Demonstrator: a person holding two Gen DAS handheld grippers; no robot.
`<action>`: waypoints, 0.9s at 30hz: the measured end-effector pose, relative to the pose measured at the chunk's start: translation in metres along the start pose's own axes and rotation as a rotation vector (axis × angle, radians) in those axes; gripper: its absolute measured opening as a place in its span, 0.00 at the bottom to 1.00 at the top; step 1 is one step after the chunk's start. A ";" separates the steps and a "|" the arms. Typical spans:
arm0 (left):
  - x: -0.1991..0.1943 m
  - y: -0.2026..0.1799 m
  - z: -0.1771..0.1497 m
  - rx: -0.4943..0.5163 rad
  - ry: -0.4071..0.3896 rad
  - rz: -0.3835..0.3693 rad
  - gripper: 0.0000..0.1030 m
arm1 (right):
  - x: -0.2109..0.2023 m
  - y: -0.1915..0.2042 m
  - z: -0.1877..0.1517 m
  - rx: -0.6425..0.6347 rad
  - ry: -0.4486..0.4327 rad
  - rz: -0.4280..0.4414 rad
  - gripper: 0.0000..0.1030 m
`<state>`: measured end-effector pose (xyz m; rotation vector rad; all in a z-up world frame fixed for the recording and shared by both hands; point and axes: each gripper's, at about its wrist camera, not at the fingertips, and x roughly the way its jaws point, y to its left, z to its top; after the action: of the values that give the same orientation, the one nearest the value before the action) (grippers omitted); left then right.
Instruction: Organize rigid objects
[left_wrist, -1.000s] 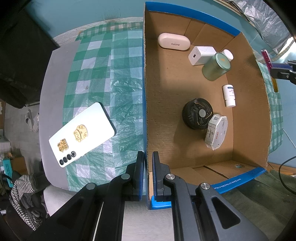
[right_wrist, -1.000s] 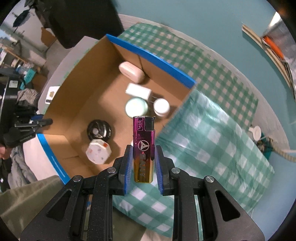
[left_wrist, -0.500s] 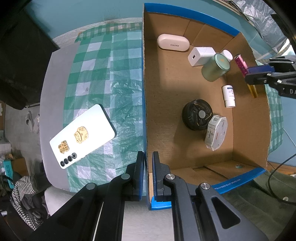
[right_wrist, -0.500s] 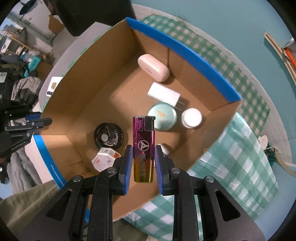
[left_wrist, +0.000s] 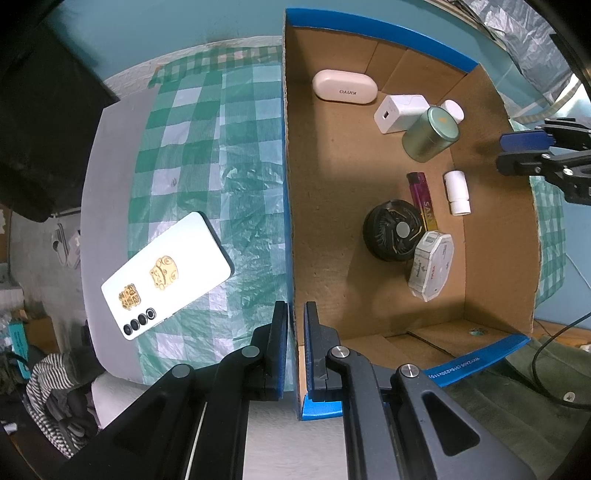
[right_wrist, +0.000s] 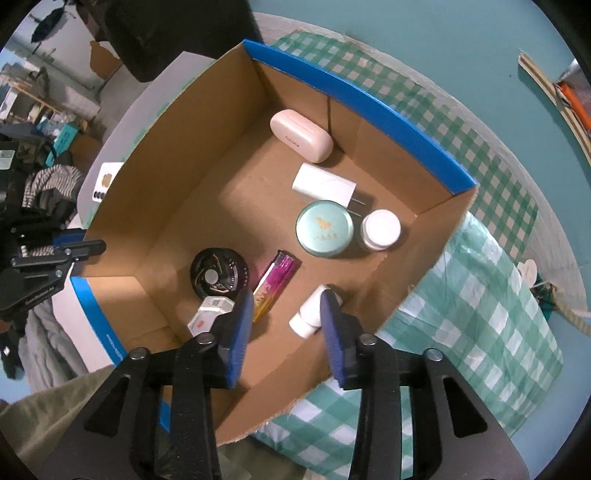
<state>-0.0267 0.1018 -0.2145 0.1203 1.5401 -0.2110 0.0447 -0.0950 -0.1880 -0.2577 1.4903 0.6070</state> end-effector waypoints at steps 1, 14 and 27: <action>-0.001 0.000 0.000 0.001 0.000 0.001 0.06 | -0.001 0.000 -0.001 0.004 -0.003 -0.005 0.48; -0.029 0.001 0.012 -0.011 -0.060 0.045 0.12 | -0.067 -0.012 -0.020 0.118 -0.157 -0.118 0.67; -0.124 -0.028 0.035 0.009 -0.320 0.086 0.58 | -0.154 -0.033 -0.044 0.298 -0.412 -0.221 0.68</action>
<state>-0.0008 0.0751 -0.0886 0.1525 1.2129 -0.1600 0.0295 -0.1791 -0.0488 -0.0577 1.1151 0.2348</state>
